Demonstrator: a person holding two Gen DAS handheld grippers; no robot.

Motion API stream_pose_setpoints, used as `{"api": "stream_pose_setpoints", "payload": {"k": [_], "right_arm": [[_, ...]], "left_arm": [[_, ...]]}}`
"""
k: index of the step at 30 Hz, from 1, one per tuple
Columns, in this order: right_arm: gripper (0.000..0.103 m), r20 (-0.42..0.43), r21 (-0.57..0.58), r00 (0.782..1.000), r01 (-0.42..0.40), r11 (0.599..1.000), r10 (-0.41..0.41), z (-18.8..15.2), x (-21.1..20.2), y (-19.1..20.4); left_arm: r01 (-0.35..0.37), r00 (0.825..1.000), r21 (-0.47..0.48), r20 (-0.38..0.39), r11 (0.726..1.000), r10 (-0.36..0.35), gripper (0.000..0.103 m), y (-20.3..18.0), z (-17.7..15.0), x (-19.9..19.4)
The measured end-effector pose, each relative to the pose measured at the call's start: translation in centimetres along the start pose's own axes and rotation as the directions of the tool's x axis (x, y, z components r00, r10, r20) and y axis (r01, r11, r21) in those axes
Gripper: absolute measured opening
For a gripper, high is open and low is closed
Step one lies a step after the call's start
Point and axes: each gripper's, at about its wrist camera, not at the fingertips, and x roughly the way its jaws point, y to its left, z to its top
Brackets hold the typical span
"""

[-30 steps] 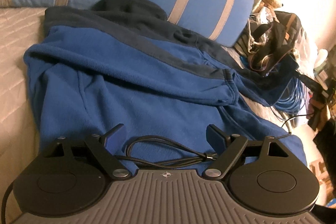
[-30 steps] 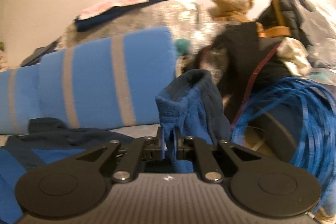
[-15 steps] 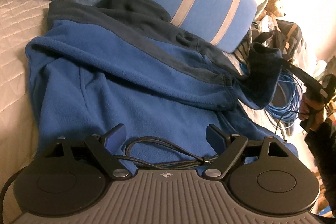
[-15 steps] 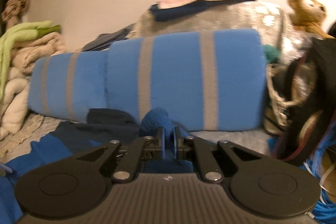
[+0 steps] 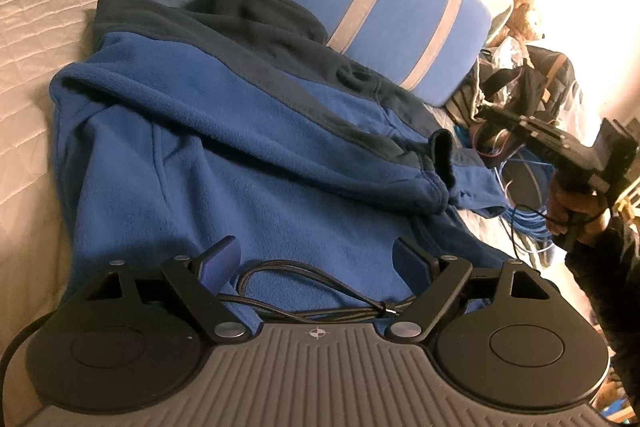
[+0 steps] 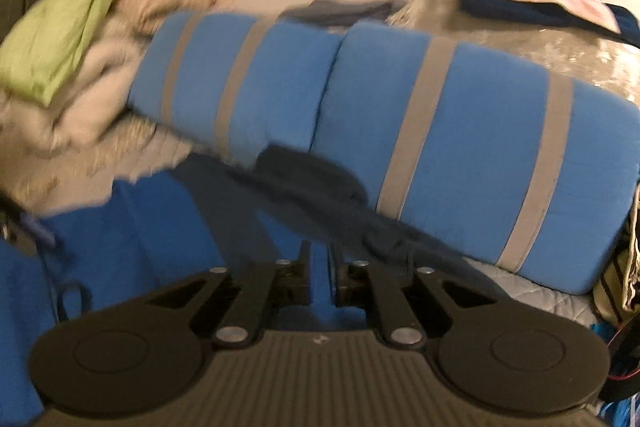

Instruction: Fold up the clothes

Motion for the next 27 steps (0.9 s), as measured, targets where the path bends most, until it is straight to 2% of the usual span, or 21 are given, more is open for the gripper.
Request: {"api": "stream_pose_setpoints", "payload": {"k": [1,2,3,4,9,13,19,27], "right_arm": [[0.037,-0.029,-0.020,1.000,-0.006,1.000,0.006,-0.2,0.2,0.0],[0.044,-0.060,-0.041,0.998,-0.014,0.999,0.011,-0.4,0.4,0.0],[0.058,-0.106,-0.065,0.994,-0.029,0.997,0.022,-0.8,0.6,-0.2],[0.067,-0.149,-0.093,0.988,-0.045,0.995,0.030,-1.3,0.8,-0.3],[0.068,-0.319,-0.270,0.948,-0.100,0.958,0.009,-4.0,0.9,-0.7],[0.068,-0.409,-0.342,0.912,-0.188,0.921,0.034,-6.0,1.1,-1.4],[0.065,-0.472,-0.380,0.880,-0.263,0.887,0.059,-6.5,2.7,-2.3],[0.065,-0.501,-0.296,0.856,-0.307,0.905,0.126,-6.6,4.8,-3.5]], "left_arm": [[0.003,1.000,-0.002,0.001,1.000,-0.003,0.084,0.0,0.0,0.0],[0.007,1.000,-0.004,0.002,1.000,-0.007,0.084,0.1,0.0,0.0],[0.010,1.000,-0.007,0.003,1.000,-0.010,0.084,0.2,0.0,0.0],[0.015,1.000,-0.010,0.005,1.000,-0.015,0.084,0.3,0.0,0.0],[0.035,0.999,-0.027,0.014,0.999,-0.035,0.084,0.5,0.0,-0.1],[0.045,0.999,-0.034,0.014,0.998,-0.044,0.084,0.7,0.0,-0.1],[0.041,0.999,-0.020,0.016,0.999,-0.041,0.084,0.5,0.0,-0.2],[0.039,0.999,-0.023,0.014,0.999,-0.039,0.084,0.5,0.0,0.0]]}}
